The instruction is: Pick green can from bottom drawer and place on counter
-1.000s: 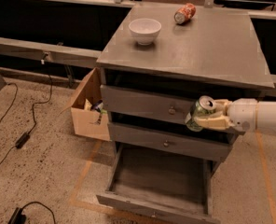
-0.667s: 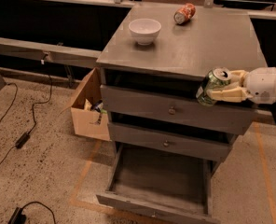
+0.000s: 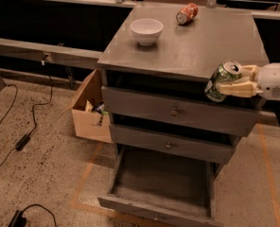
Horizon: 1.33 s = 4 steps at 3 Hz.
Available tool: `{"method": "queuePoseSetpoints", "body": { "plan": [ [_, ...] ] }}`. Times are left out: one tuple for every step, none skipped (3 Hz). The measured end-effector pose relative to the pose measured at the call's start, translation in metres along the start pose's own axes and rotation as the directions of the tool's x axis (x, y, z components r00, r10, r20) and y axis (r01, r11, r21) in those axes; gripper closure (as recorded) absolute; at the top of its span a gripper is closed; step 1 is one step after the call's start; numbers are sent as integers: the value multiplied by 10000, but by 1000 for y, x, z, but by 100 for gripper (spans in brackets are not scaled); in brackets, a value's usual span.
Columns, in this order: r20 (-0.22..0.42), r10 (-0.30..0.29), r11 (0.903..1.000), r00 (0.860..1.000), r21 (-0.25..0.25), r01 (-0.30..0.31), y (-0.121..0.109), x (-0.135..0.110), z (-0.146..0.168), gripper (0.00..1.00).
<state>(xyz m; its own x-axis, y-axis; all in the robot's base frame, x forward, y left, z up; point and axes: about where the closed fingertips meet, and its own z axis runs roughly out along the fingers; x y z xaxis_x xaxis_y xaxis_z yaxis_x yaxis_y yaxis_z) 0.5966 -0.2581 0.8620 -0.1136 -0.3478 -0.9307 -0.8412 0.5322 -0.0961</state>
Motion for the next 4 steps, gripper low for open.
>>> {"method": "queuePoseSetpoints", "body": {
  "plan": [
    [-110,650,9962,9978,583,-642,-23,-24,-27,100],
    [-699,1431,9889,9872,494,-1398,-49,-37,-51,100],
    [-1345,1912,9816,9723,266,-1893,-75,-26,-45,100],
    [-975,1825,9820,9784,679,-1764,-111,-35,-43,100]
  ]
}}
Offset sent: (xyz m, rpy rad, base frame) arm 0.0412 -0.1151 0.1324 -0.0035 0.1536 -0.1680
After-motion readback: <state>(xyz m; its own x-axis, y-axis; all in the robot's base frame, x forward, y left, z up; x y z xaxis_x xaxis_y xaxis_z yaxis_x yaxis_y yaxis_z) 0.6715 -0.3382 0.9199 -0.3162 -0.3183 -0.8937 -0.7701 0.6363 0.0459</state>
